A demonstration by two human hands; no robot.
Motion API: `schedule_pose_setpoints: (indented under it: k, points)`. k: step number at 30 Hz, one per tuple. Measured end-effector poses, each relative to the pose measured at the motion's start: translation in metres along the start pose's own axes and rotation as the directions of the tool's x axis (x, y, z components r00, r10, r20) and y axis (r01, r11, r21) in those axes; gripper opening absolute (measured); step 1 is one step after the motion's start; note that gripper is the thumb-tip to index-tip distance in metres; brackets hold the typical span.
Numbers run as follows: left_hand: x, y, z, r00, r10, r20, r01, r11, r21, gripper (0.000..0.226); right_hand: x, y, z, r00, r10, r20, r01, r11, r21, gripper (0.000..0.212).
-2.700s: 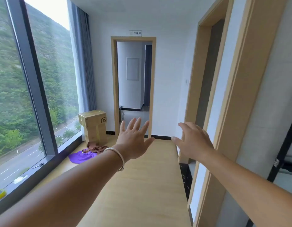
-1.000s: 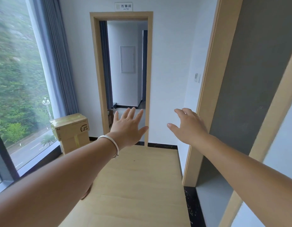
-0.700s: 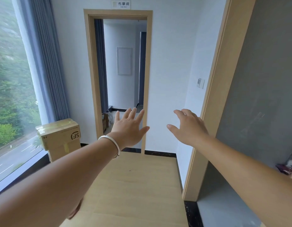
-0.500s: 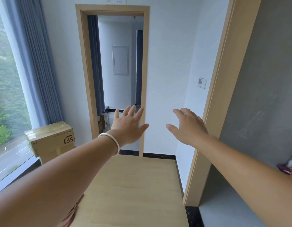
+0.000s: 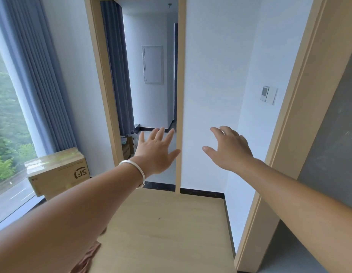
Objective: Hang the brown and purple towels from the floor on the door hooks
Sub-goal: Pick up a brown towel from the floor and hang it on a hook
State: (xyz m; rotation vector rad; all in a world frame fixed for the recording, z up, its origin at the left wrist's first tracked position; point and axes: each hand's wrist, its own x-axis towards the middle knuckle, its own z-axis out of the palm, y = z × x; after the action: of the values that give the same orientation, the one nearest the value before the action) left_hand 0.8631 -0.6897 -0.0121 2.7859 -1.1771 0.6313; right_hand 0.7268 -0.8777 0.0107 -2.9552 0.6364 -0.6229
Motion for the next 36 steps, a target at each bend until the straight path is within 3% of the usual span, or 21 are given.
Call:
schedule_pose_setpoints:
  k: [10, 20, 29, 36]
  points:
    - [0.134, 0.017, 0.053, 0.999, -0.043, -0.009, 0.043, 0.999, 0.012, 0.072, 0.135, 0.078, 0.041, 1.000, -0.013, 0.014, 0.013, 1.000, 0.014, 0.069]
    - [0.258, -0.013, 0.121, 0.999, -0.038, 0.025, 0.038, 0.999, 0.006, 0.071, 0.260, 0.095, 0.101, 0.999, -0.040, 0.028, 0.039, 0.999, 0.036, 0.069]
    - [0.377, -0.127, 0.179, 0.990, -0.138, 0.006, 0.138, 0.990, -0.043, 0.070, 0.429, 0.032, 0.162, 0.991, -0.130, 0.039, 0.130, 0.991, 0.018, 0.069]
    - [0.387, -0.256, 0.207, 0.949, -0.317, -0.006, 0.317, 0.948, 0.021, 0.069, 0.522, -0.075, 0.218, 0.952, -0.307, 0.019, 0.304, 0.949, 0.086, 0.066]
